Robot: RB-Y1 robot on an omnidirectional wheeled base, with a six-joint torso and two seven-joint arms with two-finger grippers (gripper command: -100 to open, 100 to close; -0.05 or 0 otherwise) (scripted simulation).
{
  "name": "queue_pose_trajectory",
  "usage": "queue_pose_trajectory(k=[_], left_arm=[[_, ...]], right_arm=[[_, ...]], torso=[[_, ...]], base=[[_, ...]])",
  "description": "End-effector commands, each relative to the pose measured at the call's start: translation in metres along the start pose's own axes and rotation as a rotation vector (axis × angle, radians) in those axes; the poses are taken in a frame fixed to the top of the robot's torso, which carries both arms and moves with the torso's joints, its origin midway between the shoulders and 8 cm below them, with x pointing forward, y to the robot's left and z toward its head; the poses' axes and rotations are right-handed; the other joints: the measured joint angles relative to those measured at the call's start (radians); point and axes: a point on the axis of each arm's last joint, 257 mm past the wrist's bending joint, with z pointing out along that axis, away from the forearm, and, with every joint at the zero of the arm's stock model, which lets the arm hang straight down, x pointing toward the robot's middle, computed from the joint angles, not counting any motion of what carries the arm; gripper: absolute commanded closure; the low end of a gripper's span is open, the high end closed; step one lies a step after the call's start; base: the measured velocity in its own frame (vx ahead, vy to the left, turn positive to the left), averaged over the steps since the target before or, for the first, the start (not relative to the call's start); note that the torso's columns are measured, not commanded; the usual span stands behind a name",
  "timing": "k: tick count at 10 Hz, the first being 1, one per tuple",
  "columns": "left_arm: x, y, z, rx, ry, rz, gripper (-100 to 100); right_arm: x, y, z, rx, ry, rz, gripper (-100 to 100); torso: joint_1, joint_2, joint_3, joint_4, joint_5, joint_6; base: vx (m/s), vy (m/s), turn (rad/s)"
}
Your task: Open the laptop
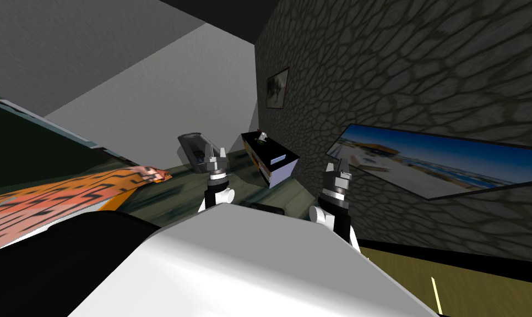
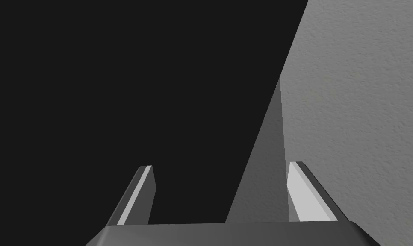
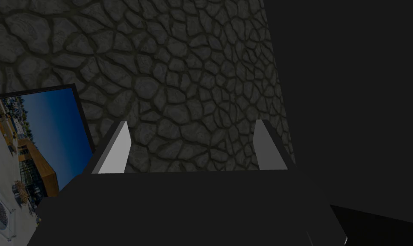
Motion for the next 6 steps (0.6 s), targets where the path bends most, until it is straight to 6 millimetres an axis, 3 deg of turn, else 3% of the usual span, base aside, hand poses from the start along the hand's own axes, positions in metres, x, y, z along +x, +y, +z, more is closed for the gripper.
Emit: queue_pose_trajectory(k=[1, 6], left_arm=[[0.0000, 0.0000, 0.0000, 0.000, 0.000, 0.000, 0], [0.0000, -0.0001, 0.0000, 0.000, 0.000, 0.000, 0]], right_arm=[[0.0000, 0.0000, 0.0000, 0.000, 0.000, 0.000, 0], [0.0000, 0.0001, 0.0000, 0.000, 0.000, 0.000, 0]], torso=[[0.000, 0.040, -0.082, 0.041, 0.000, 0.000], [0.000, 0.396, -0.792, 0.396, 0.000, 0.000]], base=[[0.000, 0.000, 0.000], [0.000, 0.000, 0.000]])
